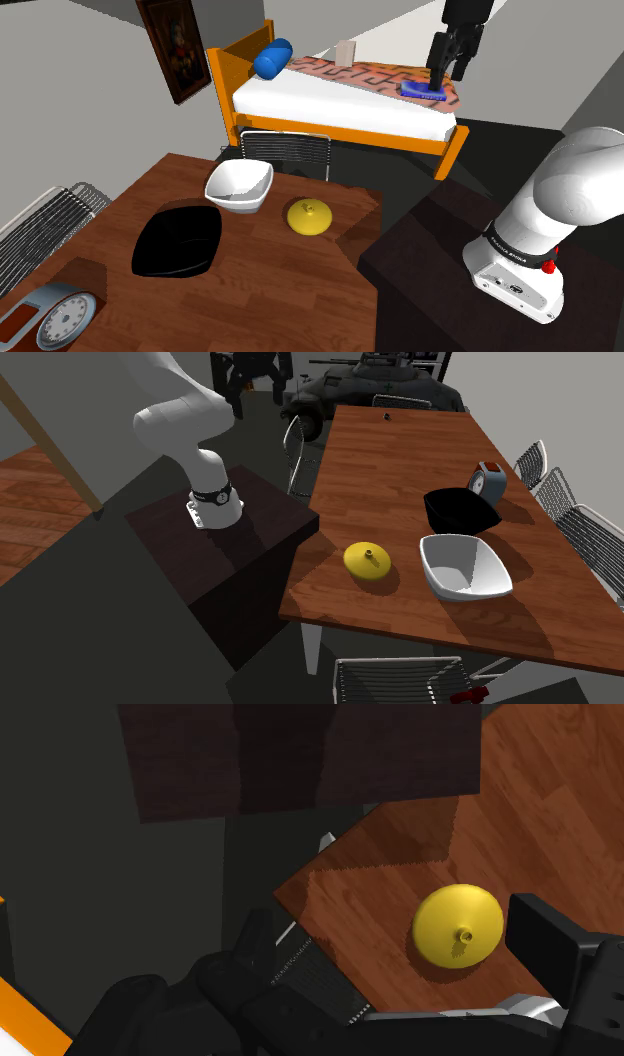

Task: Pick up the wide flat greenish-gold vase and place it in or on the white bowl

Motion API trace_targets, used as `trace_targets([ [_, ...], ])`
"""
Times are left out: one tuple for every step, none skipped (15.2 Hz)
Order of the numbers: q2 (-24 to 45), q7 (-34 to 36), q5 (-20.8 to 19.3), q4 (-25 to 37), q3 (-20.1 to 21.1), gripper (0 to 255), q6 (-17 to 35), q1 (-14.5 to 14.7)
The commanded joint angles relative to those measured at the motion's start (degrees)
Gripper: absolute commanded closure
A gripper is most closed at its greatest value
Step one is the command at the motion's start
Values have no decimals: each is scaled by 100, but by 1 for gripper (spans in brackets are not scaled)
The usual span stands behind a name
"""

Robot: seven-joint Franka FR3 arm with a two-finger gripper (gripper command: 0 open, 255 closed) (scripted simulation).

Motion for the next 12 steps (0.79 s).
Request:
trace_targets([
  [0, 0, 0, 0, 0, 0, 0, 0],
  [34, 62, 52, -145, 66, 0, 208, 15],
  [79, 124, 103, -282, 133, 0, 418, 31],
  [133, 184, 155, -412, 201, 0, 632, 46],
  [198, 244, 205, -534, 271, 0, 848, 62],
  [273, 304, 254, -649, 341, 0, 1068, 80],
  [360, 364, 303, -755, 412, 0, 1290, 97],
  [458, 423, 350, -852, 483, 0, 1515, 114],
  [567, 483, 395, -941, 556, 0, 1744, 131],
  [687, 542, 439, -1022, 630, 0, 1974, 147],
  [818, 601, 481, -1093, 705, 0, 2207, 161],
  [960, 661, 519, -1155, 781, 0, 2442, 173],
])
